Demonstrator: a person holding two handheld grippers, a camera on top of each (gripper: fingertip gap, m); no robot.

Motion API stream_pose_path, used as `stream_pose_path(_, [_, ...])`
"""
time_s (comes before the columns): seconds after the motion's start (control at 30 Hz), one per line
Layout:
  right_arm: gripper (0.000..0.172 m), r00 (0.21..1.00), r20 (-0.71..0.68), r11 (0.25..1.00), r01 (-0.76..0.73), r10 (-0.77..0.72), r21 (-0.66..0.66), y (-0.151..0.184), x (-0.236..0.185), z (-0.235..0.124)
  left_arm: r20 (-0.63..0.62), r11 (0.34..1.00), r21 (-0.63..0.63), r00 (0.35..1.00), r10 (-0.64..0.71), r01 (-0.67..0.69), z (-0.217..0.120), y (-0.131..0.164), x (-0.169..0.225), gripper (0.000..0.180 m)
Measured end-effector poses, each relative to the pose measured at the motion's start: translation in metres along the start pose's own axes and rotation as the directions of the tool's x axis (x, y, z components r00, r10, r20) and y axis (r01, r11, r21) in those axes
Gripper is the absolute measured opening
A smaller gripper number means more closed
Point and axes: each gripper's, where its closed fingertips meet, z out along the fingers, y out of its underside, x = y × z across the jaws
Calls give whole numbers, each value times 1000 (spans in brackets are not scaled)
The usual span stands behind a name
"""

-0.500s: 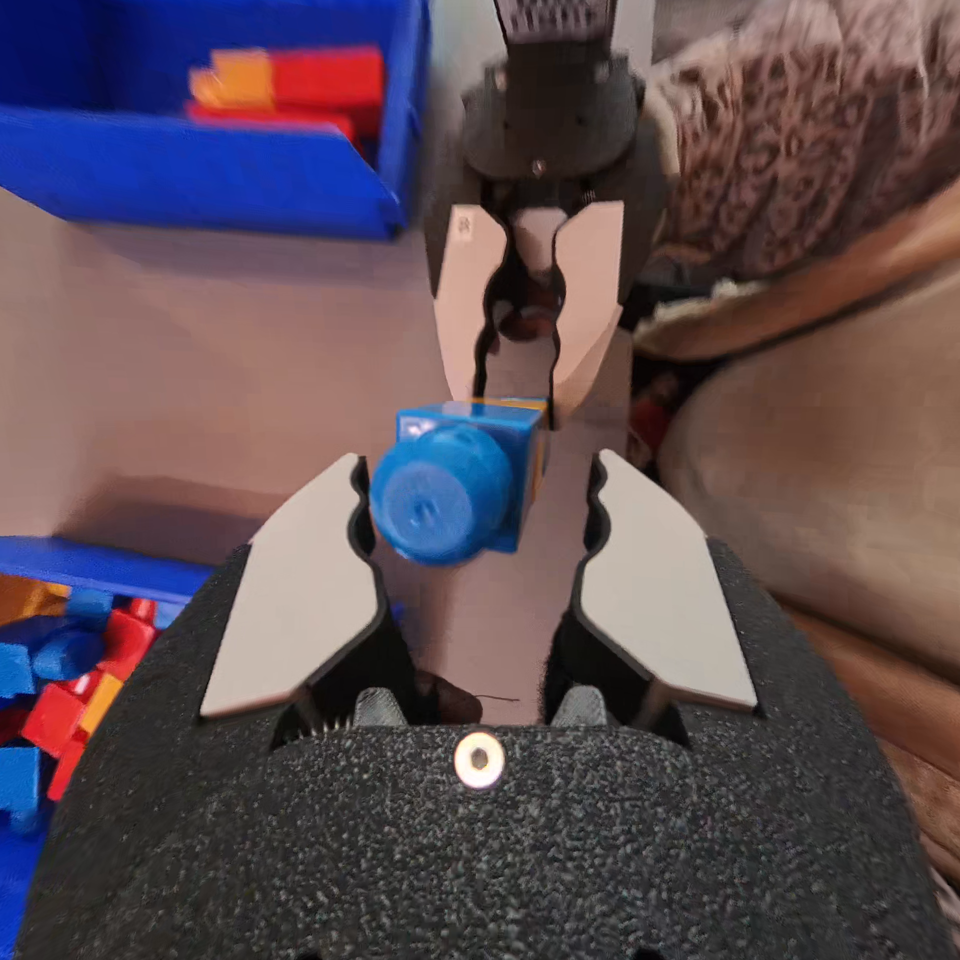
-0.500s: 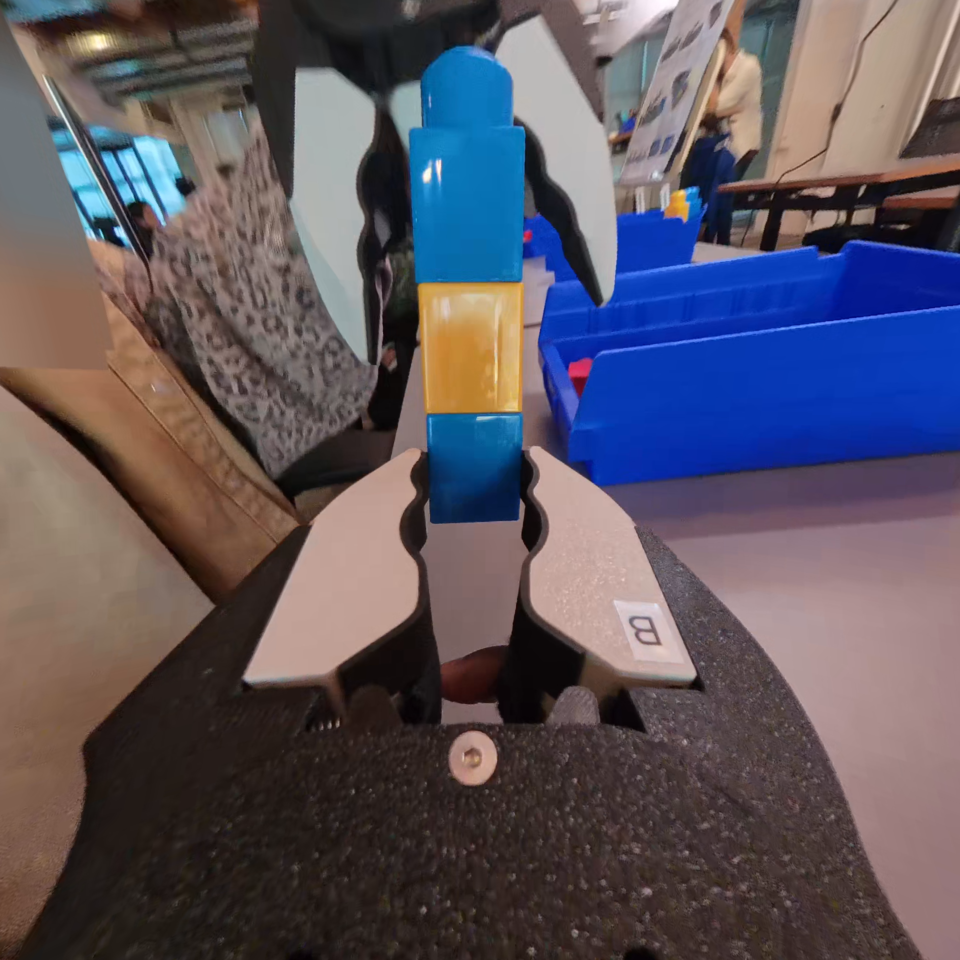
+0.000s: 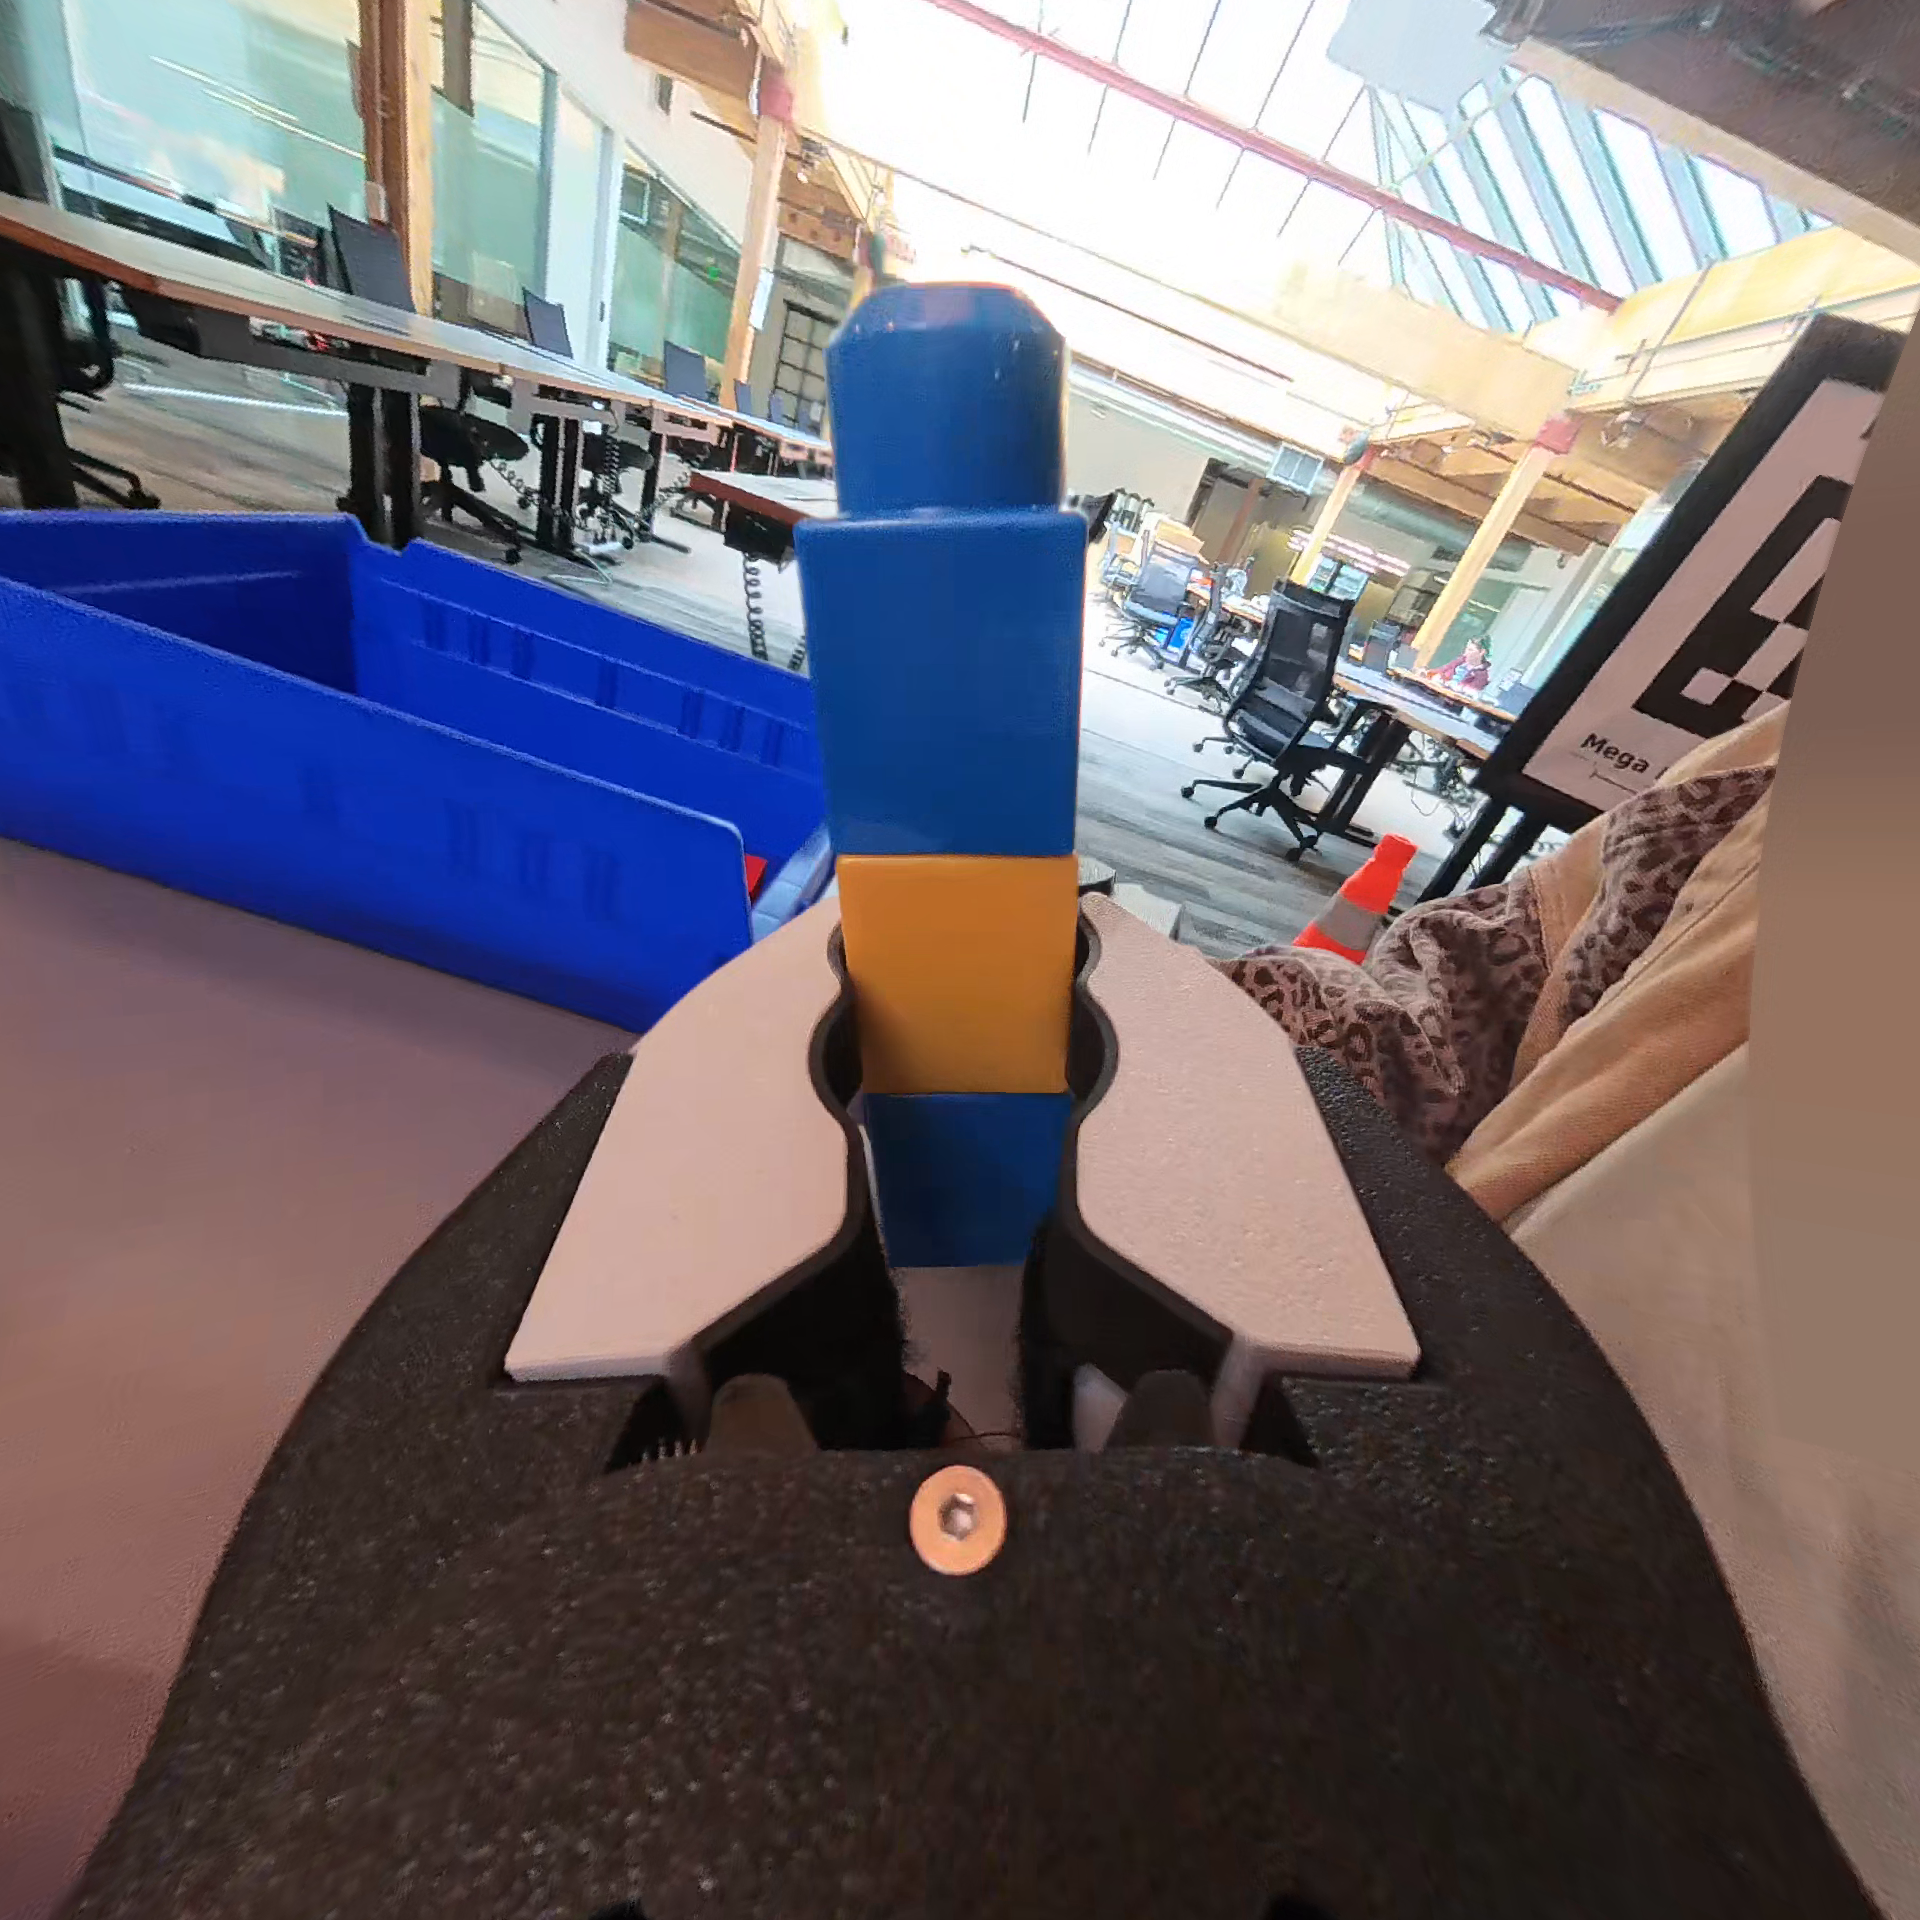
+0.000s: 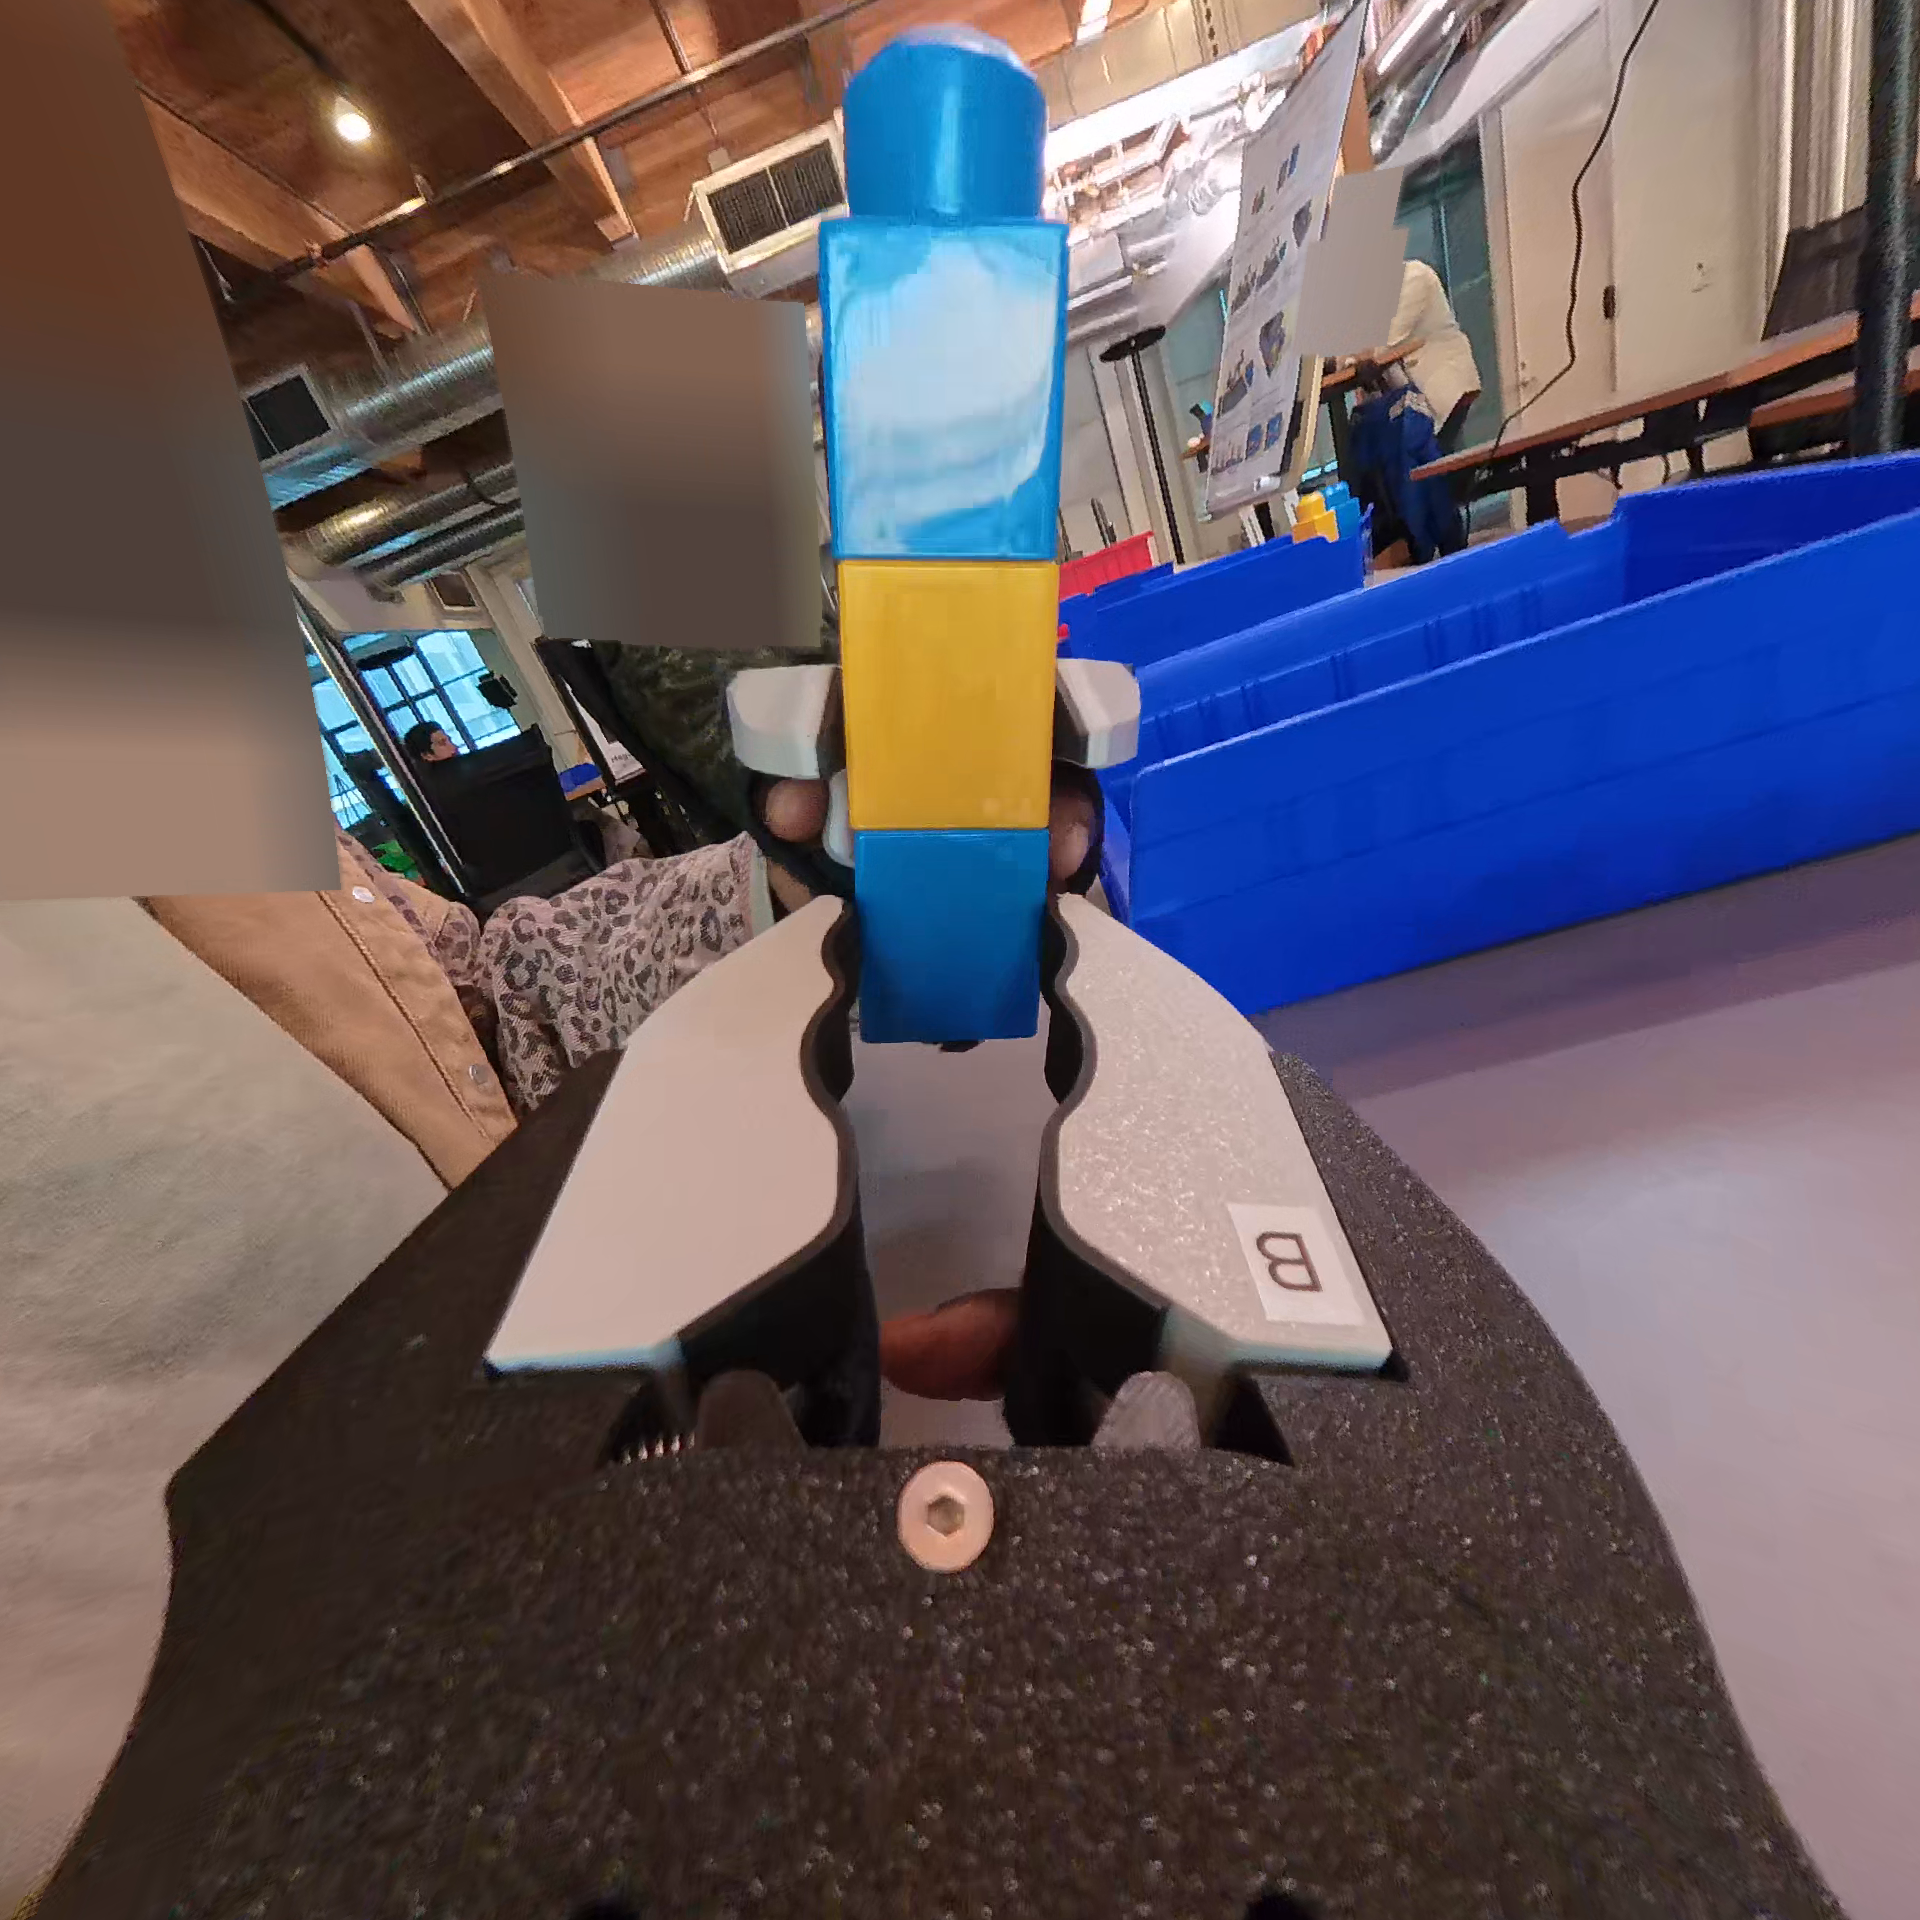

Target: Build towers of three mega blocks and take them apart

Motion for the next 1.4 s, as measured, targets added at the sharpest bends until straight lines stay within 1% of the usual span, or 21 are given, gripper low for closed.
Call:
stream_pose_path(0.07, [35, 1000, -4, 998, -2, 2, -59, 7, 3, -1, 3, 999, -38, 1000, -19, 19, -1, 8, -3, 36])
stream_pose_path(0.13, [63, 999, -31, 996, -20, 17, -89, 7, 10, -6, 5, 995, -83, 999, -51, 52, -4, 16, -6, 36])
stream_pose_path(0.17, [69, 999, -43, 997, -35, 32, -73, 1, 13, -9, 9, 992, -105, 998, -65, 66, -4, 21, -7, 36])
stream_pose_path(0.2, [70, 998, -51, 999, -46, 45, -26, -8, 15, -11, 19, 987, -140, 997, -73, 74, -5, 28, -9, 36])
stream_pose_path(0.27, [66, 995, -47, 993, -86, 90, 78, -23, 16, -14, 18, 974, -215, 997, -68, 71, -2, 43, -8, 36])
stream_pose_path(0.33, [60, 993, -7, 988, -121, 122, 95, -24, 12, -11, 4, 961, -269, 998, -62, 60, 2, 53, -5, 36])
stream_pose_path(0.37, [54, 992, 6, 988, -122, 122, 93, -23, 10, -9, 1, 954, -293, 998, -59, 57, 3, 58, -3, 36])
stream_pose_path(0.43, [36, 995, 42, 990, -97, 94, 98, -22, 4, -8, 5, 939, -340, 999, -48, 47, 5, 66, -2, 36])
stream_pose_path(0.6, [36, 996, 89, 994, -11, 1, 111, -23, -6, -11, -10, 935, -354, 1000, -6, 2, 5, 65, 5, 36])
stream_pose_path(0.77, [36, 991, 130, 994, 16, -30, 106, -22, -14, -10, -12, 916, -398, 999, 43, -44, 5, 68, 11, 36])
stream_pose_path(1.0, [36, 984, 176, 994, 16, -34, 106, -22, -21, -10, -64, 922, -385, 998, 23, -46, 3, 66, 19, 36])
stream_pose_path(1.1, [36, 985, 169, 993, 4, -24, 115, -23, -19, -10, -67, 931, -364, 998, 2, -26, 3, 63, 19, 36])
stream_pose_path(1.17, [36, 989, 145, 994, 22, -37, 103, -23, -17, -9, -46, 923, -383, 999, 26, -42, 4, 66, 17, 36])
stream_pose_path(1.23, [36, 990, 121, 993, 60, -72, 100, -23, -17, -8, -5, 911, -405, 997, 80, -75, 5, 67, 13, 37])
stream_pose_path(1.4, [37, 988, 117, 990, 89, -102, 105, -25, -18, -9, 51, 888, -443, 986, 160, -122, 3, 63, 10, 36])
